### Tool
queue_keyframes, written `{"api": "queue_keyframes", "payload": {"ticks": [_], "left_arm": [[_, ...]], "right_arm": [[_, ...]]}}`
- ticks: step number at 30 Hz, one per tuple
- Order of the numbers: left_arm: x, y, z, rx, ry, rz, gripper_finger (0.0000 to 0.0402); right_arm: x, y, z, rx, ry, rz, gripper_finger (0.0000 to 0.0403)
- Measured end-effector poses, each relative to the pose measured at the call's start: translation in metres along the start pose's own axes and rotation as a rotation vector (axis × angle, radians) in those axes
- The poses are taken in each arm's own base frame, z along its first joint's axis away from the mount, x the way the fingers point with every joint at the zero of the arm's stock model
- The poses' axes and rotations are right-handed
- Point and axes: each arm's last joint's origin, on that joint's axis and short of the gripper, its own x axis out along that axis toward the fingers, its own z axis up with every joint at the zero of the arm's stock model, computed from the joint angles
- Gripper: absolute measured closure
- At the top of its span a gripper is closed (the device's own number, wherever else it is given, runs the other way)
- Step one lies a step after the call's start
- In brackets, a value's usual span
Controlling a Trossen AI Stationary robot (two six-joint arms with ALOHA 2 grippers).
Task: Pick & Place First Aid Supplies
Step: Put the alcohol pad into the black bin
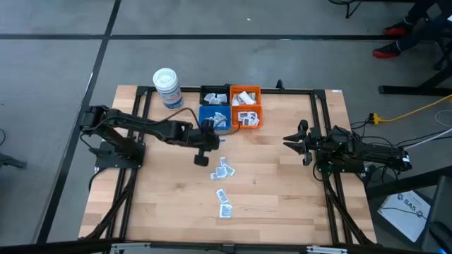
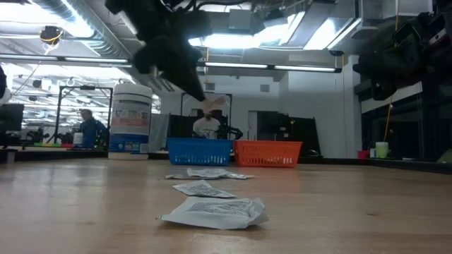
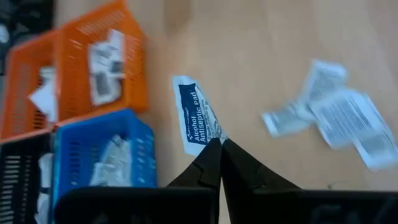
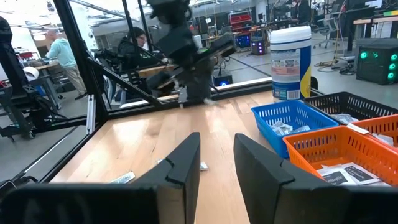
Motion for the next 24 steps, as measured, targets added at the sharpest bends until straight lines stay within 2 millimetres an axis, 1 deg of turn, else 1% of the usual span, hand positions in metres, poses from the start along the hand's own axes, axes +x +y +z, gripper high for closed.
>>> {"api": "queue_keyframes", "payload": {"ticks": [5,11,20,24], "left_arm": [[0.004,0.026,-0.005,-0.095,-0.004,0.056,0.04],[0.009,0.061,-0.018,-0.191,0.024,0.127,0.04],[0.011,0.114,-0.04,-0.254,0.04,0.237,0.04],[0.012,0.141,-0.044,-0.288,0.053,0.286,0.0399]], "right_arm": [[0.0,0.0,0.0,0.0,0.0,0.0,0.0303],[0.0,0.0,0.0,0.0,0.0,0.0,0.0303],[0.0,0.0,0.0,0.0,0.0,0.0,0.0303],[0.0,0.0,0.0,0.0,0.0,0.0,0.0303]]}}
